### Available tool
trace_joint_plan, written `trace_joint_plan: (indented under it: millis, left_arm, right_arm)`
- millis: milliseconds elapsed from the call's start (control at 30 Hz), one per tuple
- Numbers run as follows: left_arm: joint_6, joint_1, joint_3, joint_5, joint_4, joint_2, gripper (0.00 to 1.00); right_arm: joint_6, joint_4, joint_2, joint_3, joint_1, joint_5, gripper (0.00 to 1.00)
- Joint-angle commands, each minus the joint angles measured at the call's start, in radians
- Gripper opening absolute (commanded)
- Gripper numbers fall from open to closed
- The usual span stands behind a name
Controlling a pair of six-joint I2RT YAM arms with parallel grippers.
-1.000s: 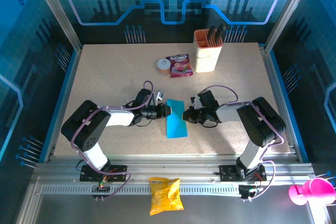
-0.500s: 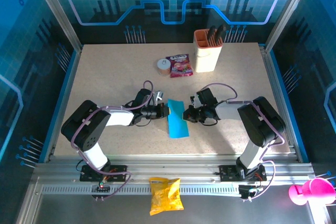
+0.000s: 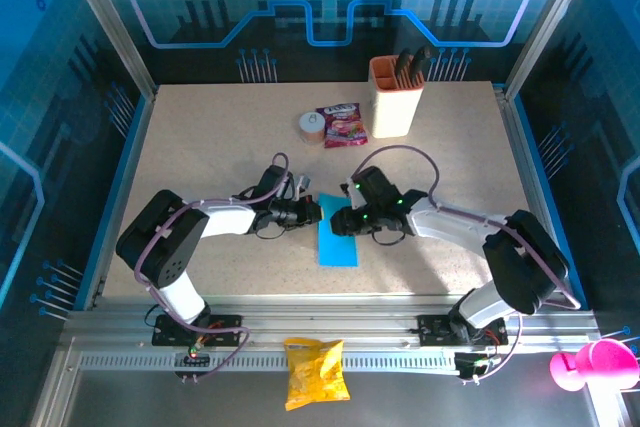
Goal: Fold a paper plane with a square sheet of paper (pick it up from the middle)
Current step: Third fold the triangle at the center of the table.
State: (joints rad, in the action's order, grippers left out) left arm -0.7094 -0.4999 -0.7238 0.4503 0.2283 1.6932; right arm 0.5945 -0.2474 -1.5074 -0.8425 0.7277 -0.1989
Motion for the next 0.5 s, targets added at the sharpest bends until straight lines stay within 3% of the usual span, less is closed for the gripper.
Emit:
trace_joint_plan:
  millis: [0, 200, 467]
  left_arm:
    - [-0.046, 0.018, -0.023, 0.065, -0.07, 0.005, 0.0]
    - [-0.068, 0.041, -0.018, 0.097, -0.071, 0.008, 0.0]
    - [-0.065, 0.046, -0.024, 0.106, -0.087, 0.015, 0.0]
  right_arm:
    - [-0.047, -0.116, 0.02, -0.028, 0.092, 0.166, 0.43]
    - [-0.046, -0.219, 0.006, -0.083, 0.293, 0.404, 0.52]
    - [-0.01, -0.303, -0.091, -0.179, 0.459, 0.566, 0.65]
